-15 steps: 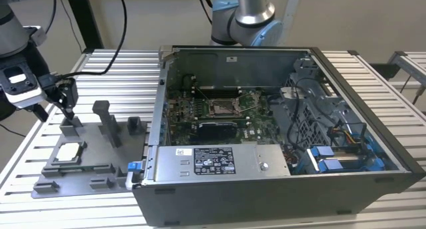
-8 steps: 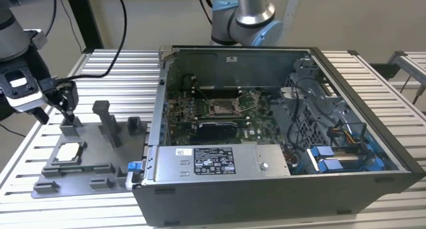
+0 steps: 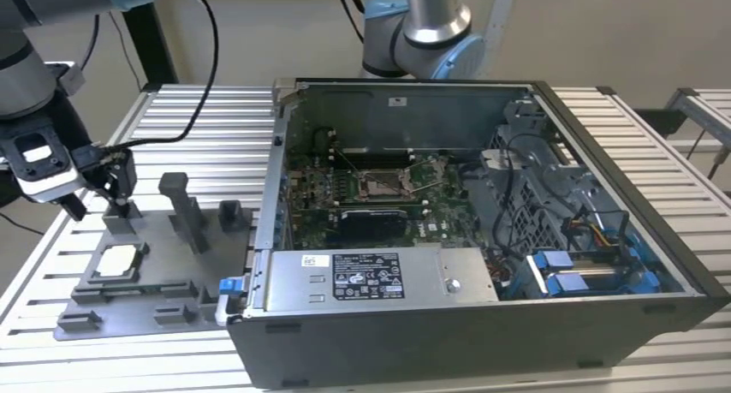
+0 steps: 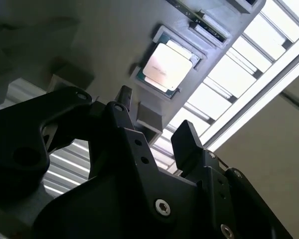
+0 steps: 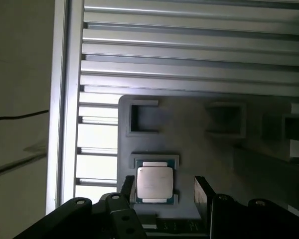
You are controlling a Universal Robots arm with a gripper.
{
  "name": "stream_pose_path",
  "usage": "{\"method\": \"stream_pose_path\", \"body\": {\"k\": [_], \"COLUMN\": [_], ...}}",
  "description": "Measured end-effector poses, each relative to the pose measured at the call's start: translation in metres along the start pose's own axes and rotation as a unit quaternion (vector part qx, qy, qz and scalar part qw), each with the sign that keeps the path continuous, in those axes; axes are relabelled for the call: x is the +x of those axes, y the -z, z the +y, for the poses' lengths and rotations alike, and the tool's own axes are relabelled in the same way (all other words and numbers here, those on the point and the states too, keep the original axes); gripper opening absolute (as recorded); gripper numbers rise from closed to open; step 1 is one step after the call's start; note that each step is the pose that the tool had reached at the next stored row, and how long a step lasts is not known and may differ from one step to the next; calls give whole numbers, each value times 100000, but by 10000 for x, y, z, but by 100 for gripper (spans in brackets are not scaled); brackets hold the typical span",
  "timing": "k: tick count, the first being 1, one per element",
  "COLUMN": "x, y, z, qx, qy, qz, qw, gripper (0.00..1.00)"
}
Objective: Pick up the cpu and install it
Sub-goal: 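Reach for the cpu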
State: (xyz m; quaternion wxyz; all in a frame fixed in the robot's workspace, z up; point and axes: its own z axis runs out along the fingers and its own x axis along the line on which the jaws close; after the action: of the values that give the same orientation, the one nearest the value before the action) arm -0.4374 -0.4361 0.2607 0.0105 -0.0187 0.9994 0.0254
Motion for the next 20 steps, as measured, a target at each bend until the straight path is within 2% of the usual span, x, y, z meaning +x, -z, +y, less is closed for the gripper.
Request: {"method": "stream_pose_path", "body": {"k": [20], "x": [29], "y": [-272], "z": [-52], "qx": [0], "qy": [-7], "qz": [5], "qw": [100000], "gripper": [0]}}
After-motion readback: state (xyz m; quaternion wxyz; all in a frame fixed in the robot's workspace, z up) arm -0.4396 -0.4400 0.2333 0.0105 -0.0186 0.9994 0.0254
